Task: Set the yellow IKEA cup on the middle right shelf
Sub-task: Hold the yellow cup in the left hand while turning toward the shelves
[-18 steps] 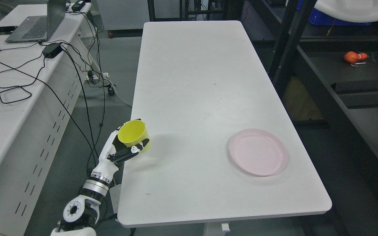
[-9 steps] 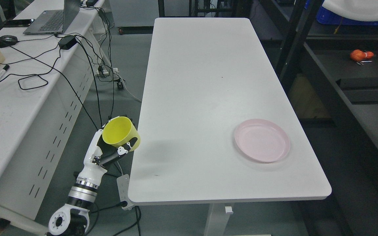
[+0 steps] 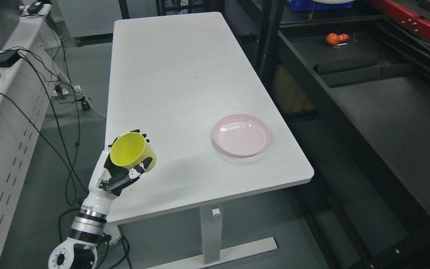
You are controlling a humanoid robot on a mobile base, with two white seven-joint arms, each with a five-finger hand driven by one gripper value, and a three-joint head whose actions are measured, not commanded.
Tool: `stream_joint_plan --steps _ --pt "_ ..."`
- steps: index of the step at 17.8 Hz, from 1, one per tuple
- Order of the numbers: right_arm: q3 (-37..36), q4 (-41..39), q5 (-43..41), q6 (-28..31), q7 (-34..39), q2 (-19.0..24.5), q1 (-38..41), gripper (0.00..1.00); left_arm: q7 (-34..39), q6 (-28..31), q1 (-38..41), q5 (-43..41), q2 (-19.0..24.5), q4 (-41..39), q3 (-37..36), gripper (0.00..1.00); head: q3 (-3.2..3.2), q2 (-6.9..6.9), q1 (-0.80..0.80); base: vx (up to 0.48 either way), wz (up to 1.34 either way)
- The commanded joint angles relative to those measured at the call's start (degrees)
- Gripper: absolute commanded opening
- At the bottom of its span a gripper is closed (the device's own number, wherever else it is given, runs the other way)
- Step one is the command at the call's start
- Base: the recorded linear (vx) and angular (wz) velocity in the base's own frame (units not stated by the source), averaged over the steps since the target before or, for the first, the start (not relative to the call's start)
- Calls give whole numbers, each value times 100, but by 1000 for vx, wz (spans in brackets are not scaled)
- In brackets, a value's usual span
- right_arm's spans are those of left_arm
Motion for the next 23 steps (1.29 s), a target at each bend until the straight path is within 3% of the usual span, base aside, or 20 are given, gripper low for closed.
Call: stream_joint_plan --steps 1,23 --pt "97 0 -141 2 -5 -100 80 99 6 -3 42 12 100 -314 -74 1 0 0 0 -183 -602" --pt "97 0 -141 2 -5 -100 80 99 6 -21 42 3 100 -577 -198 1 0 0 0 -184 -797"
